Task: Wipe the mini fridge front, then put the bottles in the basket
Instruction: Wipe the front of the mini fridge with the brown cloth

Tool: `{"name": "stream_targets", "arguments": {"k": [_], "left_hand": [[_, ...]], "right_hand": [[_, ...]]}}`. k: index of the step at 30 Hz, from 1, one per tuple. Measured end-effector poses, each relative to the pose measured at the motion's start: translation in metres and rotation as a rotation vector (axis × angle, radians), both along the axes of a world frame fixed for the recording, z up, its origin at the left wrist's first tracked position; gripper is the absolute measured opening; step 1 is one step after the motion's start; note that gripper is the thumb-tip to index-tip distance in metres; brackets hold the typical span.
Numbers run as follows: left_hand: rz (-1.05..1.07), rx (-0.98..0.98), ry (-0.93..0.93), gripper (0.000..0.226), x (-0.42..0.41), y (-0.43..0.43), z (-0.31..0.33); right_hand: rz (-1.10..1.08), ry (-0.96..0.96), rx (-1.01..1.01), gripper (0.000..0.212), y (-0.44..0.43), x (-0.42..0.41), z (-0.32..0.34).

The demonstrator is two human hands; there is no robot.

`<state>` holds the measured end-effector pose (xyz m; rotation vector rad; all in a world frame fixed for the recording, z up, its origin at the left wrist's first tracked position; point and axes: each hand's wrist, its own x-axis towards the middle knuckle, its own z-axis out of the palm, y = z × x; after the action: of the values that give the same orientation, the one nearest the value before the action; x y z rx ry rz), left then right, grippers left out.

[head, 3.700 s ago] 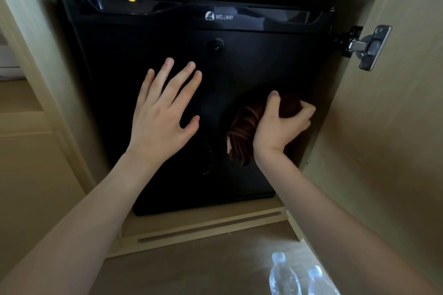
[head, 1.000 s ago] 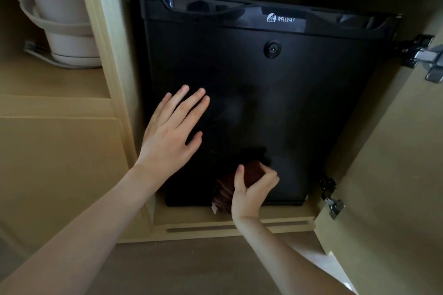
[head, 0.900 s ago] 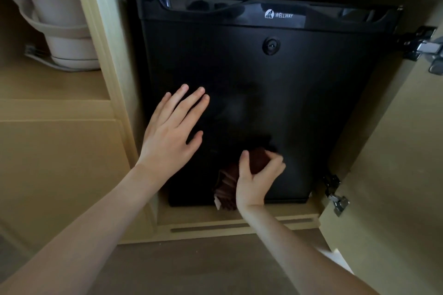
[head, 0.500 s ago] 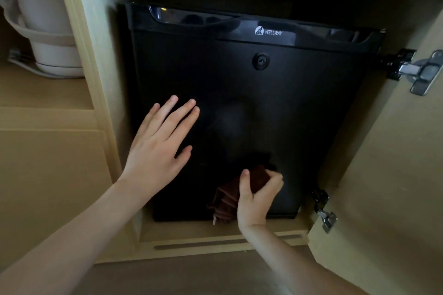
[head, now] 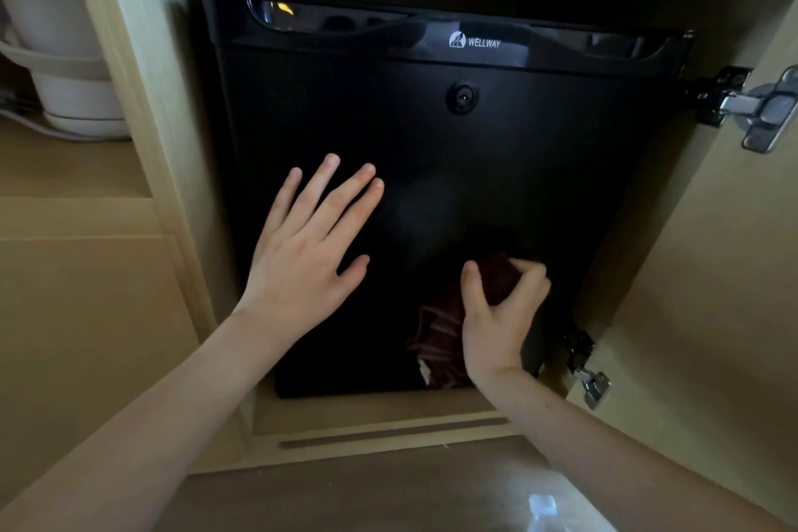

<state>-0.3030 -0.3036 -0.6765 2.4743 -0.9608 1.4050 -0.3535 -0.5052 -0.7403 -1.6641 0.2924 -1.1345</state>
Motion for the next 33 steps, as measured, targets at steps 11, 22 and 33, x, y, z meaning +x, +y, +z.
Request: {"name": "stream_targets", "arguments": {"k": [11, 22, 33], "left_hand": [[-0.020, 0.008, -0.011, 0.082, -0.001, -0.030, 0.006], [-0.027, -0.005, -0.012, 0.083, -0.001, -0.043, 0.005], [-0.020, 0.003, -0.013, 0.080, -0.004, -0.056, 0.003]], "right_hand": [[-0.073, 0.046, 0.070, 0.035, -0.011, -0.006, -0.027], [-0.113, -0.020, 0.172, 0.036, -0.021, -0.001, -0.016], [-0.086, -0.078, 0.063, 0.035, -0.043, -0.001, 0.015]]}}
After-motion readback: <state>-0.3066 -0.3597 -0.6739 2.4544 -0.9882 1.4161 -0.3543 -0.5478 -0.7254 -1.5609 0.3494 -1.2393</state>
